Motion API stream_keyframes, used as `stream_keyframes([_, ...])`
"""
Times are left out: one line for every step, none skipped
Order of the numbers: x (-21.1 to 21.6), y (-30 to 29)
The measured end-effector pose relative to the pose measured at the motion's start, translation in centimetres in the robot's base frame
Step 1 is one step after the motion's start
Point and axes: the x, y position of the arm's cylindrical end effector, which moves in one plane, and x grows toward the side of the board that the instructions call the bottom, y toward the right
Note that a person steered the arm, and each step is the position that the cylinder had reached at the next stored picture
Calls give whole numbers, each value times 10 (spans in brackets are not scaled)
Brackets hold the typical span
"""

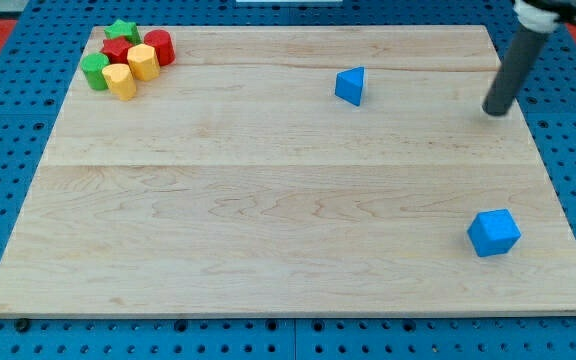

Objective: Place your arm at the top of the blue triangle

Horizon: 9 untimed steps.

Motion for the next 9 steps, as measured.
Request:
stream_keyframes([-59, -28])
stream_keyframes([-73, -104])
stream_keyframes([-74, -148])
stream_keyframes([-74, -146])
stream_keyframes([-74, -141])
stream_keyframes([-74, -134])
stream_keyframes([-74, -128])
stream_keyframes([-74, -126])
stream_keyframes([-74, -125])
